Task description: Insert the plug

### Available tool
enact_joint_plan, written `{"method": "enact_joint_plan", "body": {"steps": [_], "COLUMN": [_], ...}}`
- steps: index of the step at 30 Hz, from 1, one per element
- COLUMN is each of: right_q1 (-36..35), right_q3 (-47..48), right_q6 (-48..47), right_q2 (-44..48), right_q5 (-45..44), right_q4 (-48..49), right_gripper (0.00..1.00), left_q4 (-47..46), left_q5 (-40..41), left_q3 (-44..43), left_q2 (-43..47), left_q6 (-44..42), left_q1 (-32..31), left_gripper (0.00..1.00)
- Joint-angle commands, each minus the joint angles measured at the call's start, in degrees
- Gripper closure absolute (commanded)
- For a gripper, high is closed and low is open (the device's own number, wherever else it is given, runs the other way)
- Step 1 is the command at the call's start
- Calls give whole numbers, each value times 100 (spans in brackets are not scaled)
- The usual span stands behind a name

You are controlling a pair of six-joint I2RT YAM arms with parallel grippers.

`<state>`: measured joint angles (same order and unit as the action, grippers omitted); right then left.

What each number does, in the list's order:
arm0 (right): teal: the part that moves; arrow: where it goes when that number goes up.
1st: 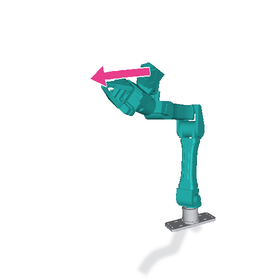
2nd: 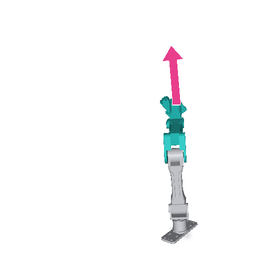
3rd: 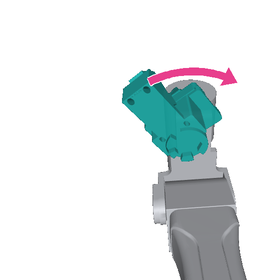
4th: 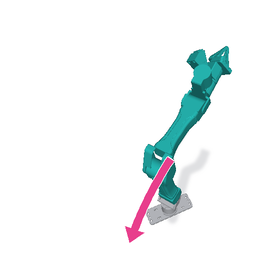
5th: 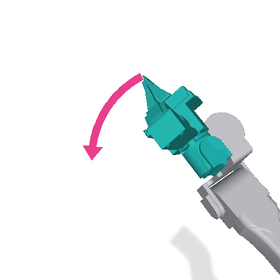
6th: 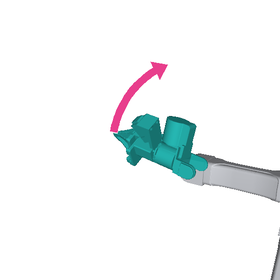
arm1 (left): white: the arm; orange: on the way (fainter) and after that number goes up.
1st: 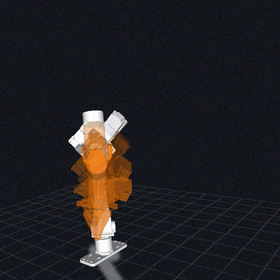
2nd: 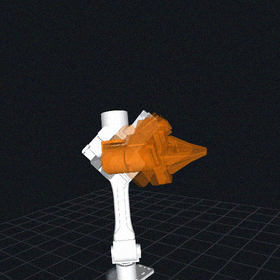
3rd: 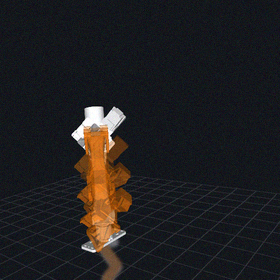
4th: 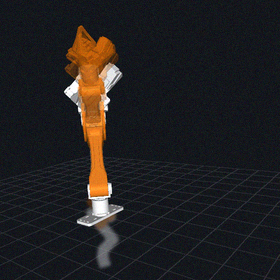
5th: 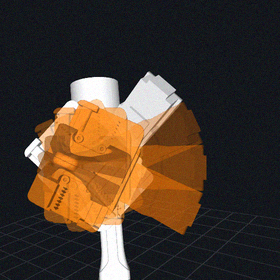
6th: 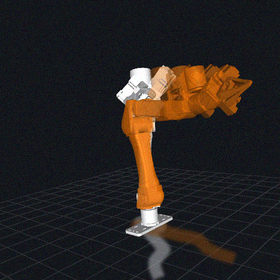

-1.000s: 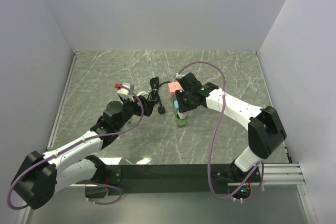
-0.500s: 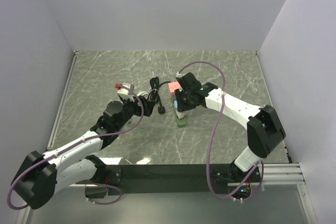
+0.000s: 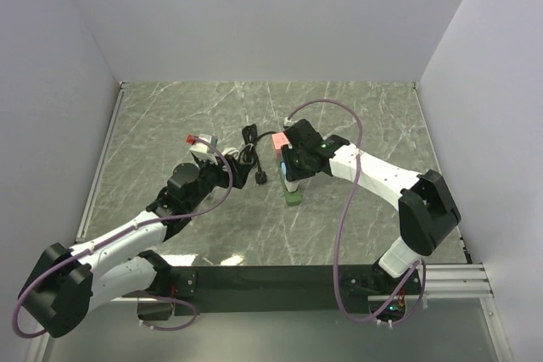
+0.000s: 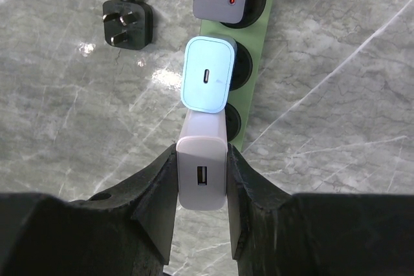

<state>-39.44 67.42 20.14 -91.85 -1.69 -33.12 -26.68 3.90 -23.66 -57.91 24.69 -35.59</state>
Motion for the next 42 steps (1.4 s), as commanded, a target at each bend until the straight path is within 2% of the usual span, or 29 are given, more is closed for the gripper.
{"method": "enact_joint_plan", "body": {"steps": [1, 9, 18, 31, 42], "right_q1": [-142, -485, -661, -635, -600], "right_q3": [-44, 34, 26, -88, -536], "right_q6": [34, 113, 122, 69, 148], "right_q2": [54, -95, -324, -509, -421], "right_q5": [-577, -1069, -1228, -1386, -1386], "right_q4": [69, 26, 8, 43, 245], "right_gripper": [100, 100, 100, 100, 100], "left_q4": [-189, -224, -233, -215, -224], "left_q5": [-74, -126, -135, -162, -126], "left_q3": [2, -16, -7, 19, 2], "left_q2": [25, -80, -80, -10, -71], "left_q6": [-69, -61, -78, -78, -104], "left_q1": [26, 26, 26, 26, 26], "left_gripper": [9, 9, 9, 9, 9]}}
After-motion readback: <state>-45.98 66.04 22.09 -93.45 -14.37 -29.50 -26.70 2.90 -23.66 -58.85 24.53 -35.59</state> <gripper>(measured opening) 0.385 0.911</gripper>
